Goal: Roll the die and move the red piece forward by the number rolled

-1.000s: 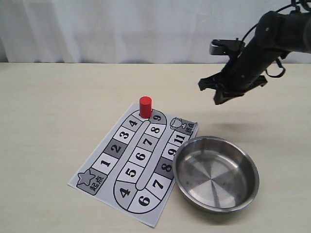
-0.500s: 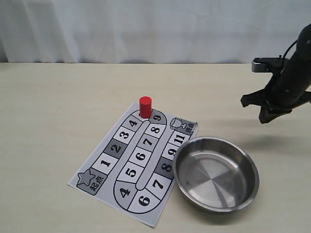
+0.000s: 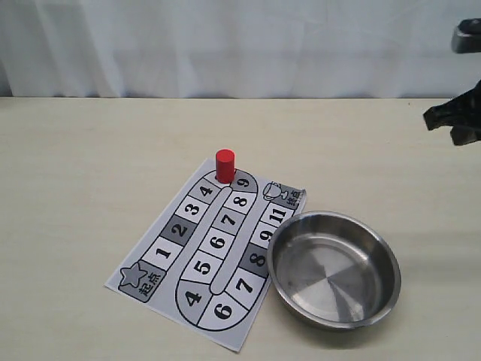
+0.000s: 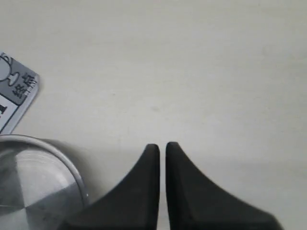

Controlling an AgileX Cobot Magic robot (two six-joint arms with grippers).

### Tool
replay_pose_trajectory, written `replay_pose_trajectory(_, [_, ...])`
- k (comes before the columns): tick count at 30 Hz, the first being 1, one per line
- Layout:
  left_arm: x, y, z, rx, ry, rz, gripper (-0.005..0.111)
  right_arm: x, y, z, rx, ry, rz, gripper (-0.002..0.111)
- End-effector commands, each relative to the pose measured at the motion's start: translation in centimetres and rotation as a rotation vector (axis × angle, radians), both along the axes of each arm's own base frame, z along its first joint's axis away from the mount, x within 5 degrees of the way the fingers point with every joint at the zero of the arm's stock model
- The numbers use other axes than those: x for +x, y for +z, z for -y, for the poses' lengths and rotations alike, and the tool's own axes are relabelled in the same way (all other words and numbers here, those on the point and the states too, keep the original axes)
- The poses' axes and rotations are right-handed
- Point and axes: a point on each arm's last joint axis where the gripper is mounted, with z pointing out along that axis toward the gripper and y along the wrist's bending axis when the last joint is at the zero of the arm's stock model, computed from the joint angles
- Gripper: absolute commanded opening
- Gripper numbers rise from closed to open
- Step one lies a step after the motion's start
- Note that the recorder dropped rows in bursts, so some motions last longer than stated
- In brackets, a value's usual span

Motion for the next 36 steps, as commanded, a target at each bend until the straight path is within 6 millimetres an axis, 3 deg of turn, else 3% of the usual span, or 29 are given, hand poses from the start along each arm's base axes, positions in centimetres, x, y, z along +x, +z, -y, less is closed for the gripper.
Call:
replay_pose_trajectory(1, [0.0, 0.3, 0.0, 0.002, -0.008, 0.018, 0.000, -4.3, 3.8, 0.0, -0.007, -0.003, 0.121, 0.004])
replay_pose_trajectory(7, [0.0, 0.3, 0.0, 0.002, -0.008, 0.018, 0.000, -10.7, 7.9, -0.4, 0.024, -0.005, 0.285, 0.004])
replay_pose_trajectory(16, [0.0, 0.3, 0.0, 0.002, -0.008, 0.018, 0.000, -25.1, 12.6, -0.9, 0.039, 0.008, 0.698, 0.004])
replay_pose_trajectory(19, [0.0, 0.3, 0.0, 0.002, -0.008, 0.018, 0.000, -29.0, 12.7, -1.0, 0.037, 0.012, 0.789, 0.004])
replay_pose_trajectory(23, [0.0, 0.3, 0.0, 0.002, -0.008, 0.018, 0.000, -32.7, 12.0, -1.1, 0.034, 0.016, 0.834, 0.004])
replay_pose_trajectory(27, [0.0, 0.3, 0.0, 0.002, -0.008, 0.018, 0.000, -38.2, 10.9, -1.2, 0.029, 0.022, 1.007, 0.004])
replay_pose_trajectory(29, [0.0, 0.3, 0.0, 0.002, -0.008, 0.018, 0.000, -40.0, 10.3, -1.2, 0.028, 0.024, 1.073, 0.004])
replay_pose_trajectory(32, [0.0, 0.3, 0.0, 0.002, -0.008, 0.018, 0.000, -40.1, 10.3, -1.2, 0.022, 0.023, 1.066, 0.004])
replay_pose_trajectory(36, [0.0, 0.3, 0.0, 0.002, -0.008, 0.018, 0.000, -38.0, 9.5, -1.1, 0.021, 0.018, 1.092, 0.004])
